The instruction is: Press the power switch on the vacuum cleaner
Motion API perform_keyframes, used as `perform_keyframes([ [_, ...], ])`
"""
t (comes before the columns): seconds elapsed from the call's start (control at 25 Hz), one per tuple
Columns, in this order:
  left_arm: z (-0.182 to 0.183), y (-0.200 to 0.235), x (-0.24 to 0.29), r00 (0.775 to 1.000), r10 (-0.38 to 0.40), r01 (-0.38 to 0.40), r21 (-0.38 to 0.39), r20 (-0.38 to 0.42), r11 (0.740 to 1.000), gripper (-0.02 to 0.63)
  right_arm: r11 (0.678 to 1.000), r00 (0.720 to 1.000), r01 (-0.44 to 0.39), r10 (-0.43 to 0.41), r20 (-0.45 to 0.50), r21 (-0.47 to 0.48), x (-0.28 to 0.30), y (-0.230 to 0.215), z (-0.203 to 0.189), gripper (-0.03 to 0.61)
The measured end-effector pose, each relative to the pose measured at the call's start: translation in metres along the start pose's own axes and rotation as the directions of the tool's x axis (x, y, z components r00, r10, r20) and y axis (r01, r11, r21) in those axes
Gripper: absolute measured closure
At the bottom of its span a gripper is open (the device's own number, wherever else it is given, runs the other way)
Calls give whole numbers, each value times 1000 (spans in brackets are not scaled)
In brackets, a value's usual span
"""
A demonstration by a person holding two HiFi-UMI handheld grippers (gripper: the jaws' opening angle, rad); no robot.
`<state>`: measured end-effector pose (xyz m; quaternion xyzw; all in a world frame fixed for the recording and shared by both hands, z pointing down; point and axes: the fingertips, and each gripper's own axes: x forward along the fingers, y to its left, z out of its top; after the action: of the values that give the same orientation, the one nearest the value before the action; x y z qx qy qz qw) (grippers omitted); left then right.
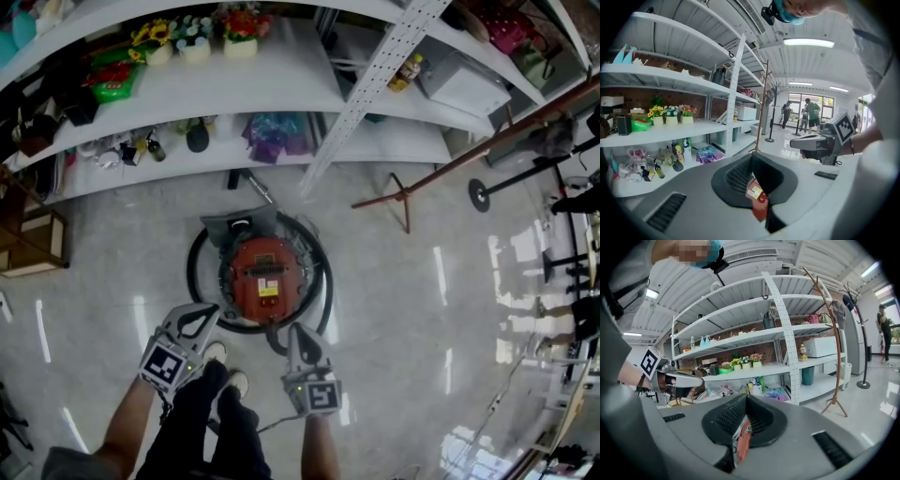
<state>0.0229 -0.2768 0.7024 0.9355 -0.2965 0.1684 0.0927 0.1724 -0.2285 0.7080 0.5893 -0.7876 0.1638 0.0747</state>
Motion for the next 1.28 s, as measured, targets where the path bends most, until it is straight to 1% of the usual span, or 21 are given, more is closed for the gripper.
perform_keyframes([
  [0.16, -13, 5, 5, 1000, 11, -11, 15, 15, 1000, 604, 1000, 998, -19, 18, 55, 11, 6, 0, -11, 568],
  [0.24, -21, 6, 7, 1000, 18, -19, 17, 17, 1000, 604, 1000, 997, -23, 22, 67, 12, 10, -1, -19, 568],
  [0.6, -72, 15, 14, 999, 50, -50, 10, 8, 999, 604, 1000, 998, -30, 30, 54, -1, 31, -8, -66, 568],
  [0.96, -111, 16, 32, 999, 51, -51, 16, 13, 999, 604, 1000, 999, -27, 28, 44, -5, 51, -24, -115, 568],
  [1.28, -130, 19, 43, 999, 53, -53, 13, 13, 998, 604, 1000, 999, -26, 26, 18, -16, 71, -36, -150, 568],
])
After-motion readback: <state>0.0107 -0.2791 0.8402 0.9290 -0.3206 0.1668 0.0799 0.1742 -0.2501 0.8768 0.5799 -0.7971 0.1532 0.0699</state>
